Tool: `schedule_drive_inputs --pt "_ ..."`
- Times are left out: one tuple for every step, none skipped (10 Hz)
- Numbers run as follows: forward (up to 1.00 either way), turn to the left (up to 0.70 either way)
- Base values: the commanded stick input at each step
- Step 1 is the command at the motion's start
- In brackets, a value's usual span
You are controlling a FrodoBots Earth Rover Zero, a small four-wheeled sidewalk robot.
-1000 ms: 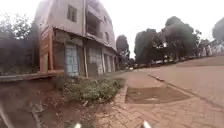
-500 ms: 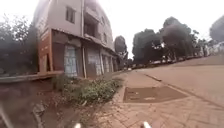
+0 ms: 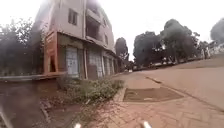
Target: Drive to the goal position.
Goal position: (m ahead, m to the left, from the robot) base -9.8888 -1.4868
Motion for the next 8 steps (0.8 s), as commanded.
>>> schedule_drive_inputs --pt "-0.3 0.18" --pt "-0.3 0.25" --pt "-0.3 0.37" --pt "-0.3 0.27" --pt "-0.3 0.31" --pt "-0.3 0.32" --pt "-0.3 0.28" --pt "-0.3 0.2"
